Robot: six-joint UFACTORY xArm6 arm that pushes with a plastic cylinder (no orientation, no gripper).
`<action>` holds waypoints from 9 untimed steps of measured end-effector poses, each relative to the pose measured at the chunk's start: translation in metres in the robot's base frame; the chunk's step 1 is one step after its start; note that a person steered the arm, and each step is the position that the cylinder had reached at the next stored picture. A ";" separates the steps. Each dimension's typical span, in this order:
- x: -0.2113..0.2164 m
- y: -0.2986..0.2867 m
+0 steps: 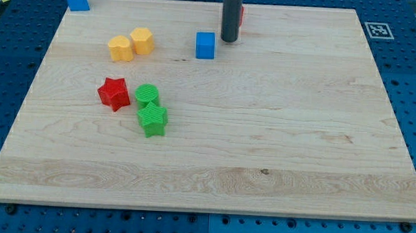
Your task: Slide the red circle diagonally to the top right of the yellow blocks
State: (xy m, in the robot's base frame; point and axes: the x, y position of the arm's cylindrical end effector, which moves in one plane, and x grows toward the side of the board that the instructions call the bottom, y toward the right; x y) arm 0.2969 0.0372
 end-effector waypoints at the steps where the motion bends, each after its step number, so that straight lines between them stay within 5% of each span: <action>1: -0.008 0.014; 4: -0.059 0.016; 9: -0.075 -0.003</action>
